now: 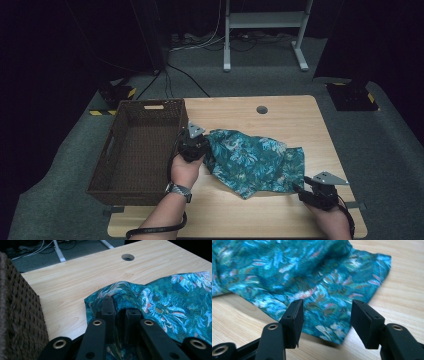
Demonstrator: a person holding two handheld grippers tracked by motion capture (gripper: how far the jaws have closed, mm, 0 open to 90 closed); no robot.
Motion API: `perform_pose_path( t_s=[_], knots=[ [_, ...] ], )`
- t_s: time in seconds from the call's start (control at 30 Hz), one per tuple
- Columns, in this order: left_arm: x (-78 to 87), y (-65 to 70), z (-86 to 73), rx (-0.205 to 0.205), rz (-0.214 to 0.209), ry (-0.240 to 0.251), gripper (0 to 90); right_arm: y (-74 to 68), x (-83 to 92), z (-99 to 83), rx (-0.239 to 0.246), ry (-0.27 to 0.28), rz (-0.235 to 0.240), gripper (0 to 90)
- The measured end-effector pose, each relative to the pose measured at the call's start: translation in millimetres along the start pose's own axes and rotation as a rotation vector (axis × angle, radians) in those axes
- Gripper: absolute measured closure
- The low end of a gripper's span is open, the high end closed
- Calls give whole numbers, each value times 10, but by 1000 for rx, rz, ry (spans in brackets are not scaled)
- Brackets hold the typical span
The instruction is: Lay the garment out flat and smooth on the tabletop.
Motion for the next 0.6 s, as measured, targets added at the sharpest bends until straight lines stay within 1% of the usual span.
perform_pose_path(
  t_s=[0.03, 0.1, 0.17, 0.2, 0.27, 0.33, 0.37, 0.4, 0.43, 0.5, 0.53, 0.6],
  knots=[
    [-3, 1, -13, 6, 0, 2, 815, -20, -7, 7, 4, 1, 3, 433],
    [-15, 11, -35, 17, 1, 4, 814, -66, -56, -7, 7, -19, 14, 418],
    [-32, 21, -50, 25, 1, 6, 812, -122, -110, -23, -1, -37, 32, 409],
    [-39, 24, -54, 26, 1, 7, 811, -149, -126, -17, 5, -42, 29, 402],
    [-47, 28, -56, 25, 4, 11, 807, -204, -169, -9, 32, -51, 21, 399],
    [-46, 36, -53, 23, 3, 17, 803, -237, -227, -32, 49, -81, 24, 402],
    [-43, 38, -51, 20, 2, 18, 801, -254, -265, -47, 59, -94, 28, 421],
    [-37, 39, -50, 16, 1, 20, 800, -259, -272, -46, 54, -87, 35, 437],
    [-26, 38, -49, 12, 0, 22, 800, -268, -277, -39, 56, -87, 35, 472],
    [2, 28, -54, 4, 2, 29, 800, -283, -281, -32, 67, -82, 44, 550],
    [13, 20, -58, 7, 1, 32, 800, -291, -279, -30, 77, -83, 42, 617],
    [19, 20, -64, 14, -1, 37, 801, -294, -276, -26, 85, -83, 46, 709]
  ],
)
Point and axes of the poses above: each handheld gripper's, and its own axes: x roughly backward along the jaws, z roughly out of its top, y roughly to its right, the point moved 2 cm from there along -x, roughly forward along the jaws
